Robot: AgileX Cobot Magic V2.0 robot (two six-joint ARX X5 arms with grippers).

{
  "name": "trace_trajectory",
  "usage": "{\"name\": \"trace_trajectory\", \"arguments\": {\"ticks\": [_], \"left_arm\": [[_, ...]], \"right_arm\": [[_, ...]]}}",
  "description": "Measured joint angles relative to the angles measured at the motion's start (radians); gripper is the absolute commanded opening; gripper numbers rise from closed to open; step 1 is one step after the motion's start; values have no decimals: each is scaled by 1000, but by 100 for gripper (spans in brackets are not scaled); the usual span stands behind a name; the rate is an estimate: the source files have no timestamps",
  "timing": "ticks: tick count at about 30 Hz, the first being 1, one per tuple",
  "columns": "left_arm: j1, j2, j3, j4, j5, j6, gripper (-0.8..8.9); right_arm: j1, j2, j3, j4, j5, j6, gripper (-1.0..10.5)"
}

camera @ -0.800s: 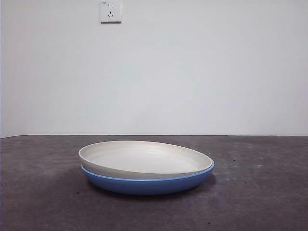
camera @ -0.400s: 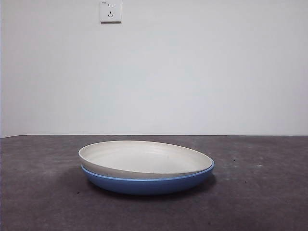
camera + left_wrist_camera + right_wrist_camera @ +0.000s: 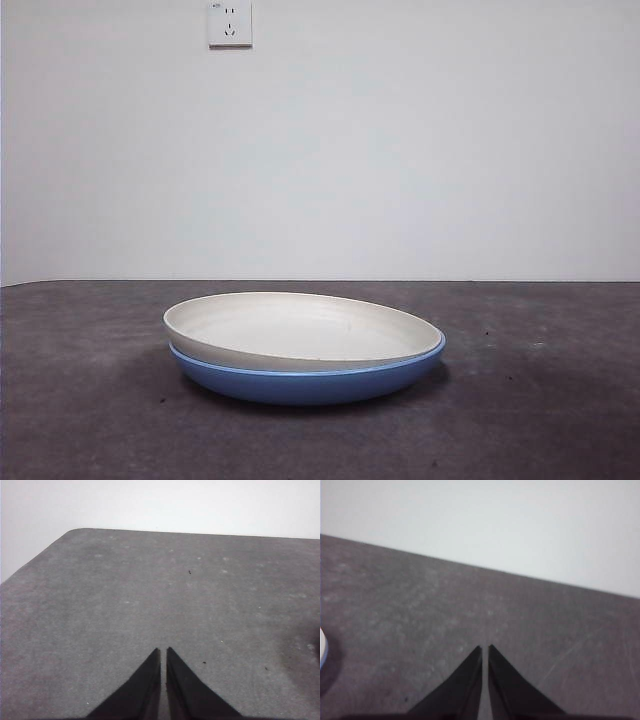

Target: Pick up the white plate, put it on the blue plate, put it on desk

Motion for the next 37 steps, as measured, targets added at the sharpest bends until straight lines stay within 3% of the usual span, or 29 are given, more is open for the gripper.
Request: {"name": "trace_trajectory", "arguments": {"ticks": [6, 12, 37], "left_arm": [[0, 0, 0, 0, 0, 0, 19], [0, 0, 0, 0, 0, 0, 19], [0, 0, 0, 0, 0, 0, 19]], "right_arm": [[0, -65, -103, 43, 89, 64, 17], [0, -76, -106, -40, 175, 94, 17], [0, -93, -106, -87, 180, 95, 17]]}}
